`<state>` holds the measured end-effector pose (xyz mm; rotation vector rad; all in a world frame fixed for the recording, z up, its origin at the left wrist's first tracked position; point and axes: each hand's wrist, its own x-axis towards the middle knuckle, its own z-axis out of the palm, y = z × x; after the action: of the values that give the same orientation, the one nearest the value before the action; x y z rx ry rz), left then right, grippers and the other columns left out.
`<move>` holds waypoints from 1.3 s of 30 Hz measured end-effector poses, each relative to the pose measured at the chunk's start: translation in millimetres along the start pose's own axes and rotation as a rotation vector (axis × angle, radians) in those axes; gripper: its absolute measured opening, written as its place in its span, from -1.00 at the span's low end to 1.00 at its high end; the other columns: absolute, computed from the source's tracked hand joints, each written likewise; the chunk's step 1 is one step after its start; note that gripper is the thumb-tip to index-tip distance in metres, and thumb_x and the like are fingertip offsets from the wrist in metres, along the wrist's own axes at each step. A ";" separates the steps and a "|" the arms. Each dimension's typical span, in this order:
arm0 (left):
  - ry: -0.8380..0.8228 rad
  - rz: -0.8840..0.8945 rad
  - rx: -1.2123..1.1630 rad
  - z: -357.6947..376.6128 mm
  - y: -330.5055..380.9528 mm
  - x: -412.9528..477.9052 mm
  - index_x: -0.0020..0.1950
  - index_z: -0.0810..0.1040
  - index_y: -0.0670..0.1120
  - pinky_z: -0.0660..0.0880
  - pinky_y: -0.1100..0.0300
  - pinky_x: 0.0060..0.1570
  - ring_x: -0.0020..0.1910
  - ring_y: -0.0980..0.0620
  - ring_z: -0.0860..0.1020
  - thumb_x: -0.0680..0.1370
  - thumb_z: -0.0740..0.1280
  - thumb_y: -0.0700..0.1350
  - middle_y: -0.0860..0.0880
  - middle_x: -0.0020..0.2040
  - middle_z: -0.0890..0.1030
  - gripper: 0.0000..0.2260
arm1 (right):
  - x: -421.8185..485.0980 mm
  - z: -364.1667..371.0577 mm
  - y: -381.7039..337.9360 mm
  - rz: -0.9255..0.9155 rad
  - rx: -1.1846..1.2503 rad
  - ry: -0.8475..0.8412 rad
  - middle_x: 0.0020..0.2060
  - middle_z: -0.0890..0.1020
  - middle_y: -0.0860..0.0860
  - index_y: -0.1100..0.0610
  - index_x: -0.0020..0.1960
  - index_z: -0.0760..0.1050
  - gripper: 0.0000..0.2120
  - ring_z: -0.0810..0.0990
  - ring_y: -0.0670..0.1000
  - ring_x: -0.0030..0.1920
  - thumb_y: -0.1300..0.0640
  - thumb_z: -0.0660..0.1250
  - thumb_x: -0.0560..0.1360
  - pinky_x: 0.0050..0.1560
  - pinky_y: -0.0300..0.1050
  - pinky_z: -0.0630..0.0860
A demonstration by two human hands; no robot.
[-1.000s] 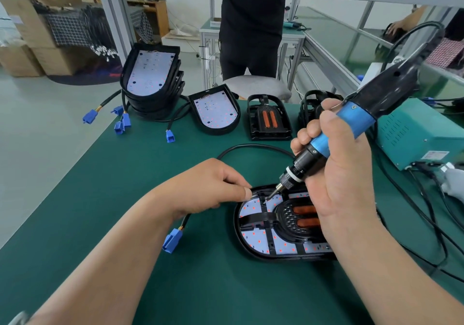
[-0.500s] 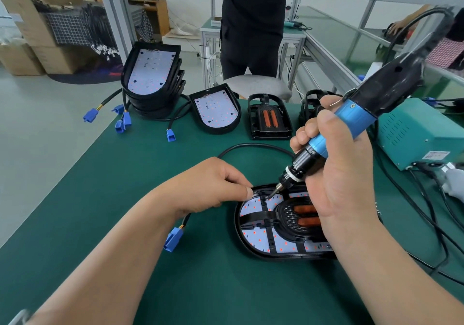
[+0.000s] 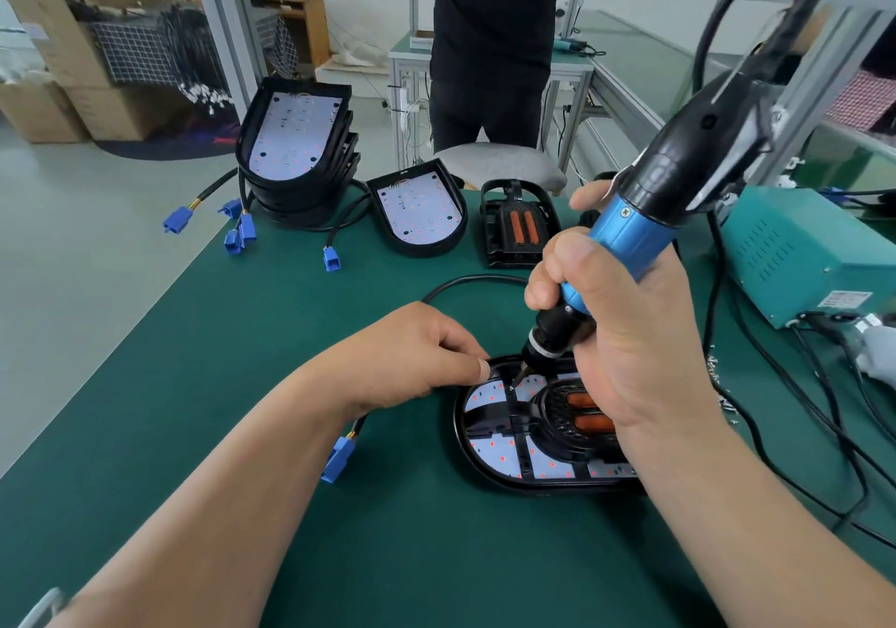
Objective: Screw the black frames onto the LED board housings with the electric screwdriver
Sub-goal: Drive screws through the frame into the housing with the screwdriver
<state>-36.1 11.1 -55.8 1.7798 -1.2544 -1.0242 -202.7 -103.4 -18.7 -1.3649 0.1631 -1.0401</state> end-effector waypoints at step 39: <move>0.098 -0.166 -0.758 8.9 1.0 13.1 0.22 0.58 -0.36 0.27 0.36 -0.54 -0.44 0.15 0.37 0.67 0.17 -0.42 -0.11 -0.18 0.67 -0.77 | 10.8 -27.0 7.5 0.043 0.474 0.168 -0.20 0.45 -0.02 0.04 0.25 0.47 -0.83 0.46 -0.03 -0.23 0.17 0.25 0.68 -0.03 -0.10 0.49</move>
<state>-41.7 -2.8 -61.3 1.3182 -0.5376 -1.2705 -210.1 -131.1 -27.3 -0.8436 0.0622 -1.0744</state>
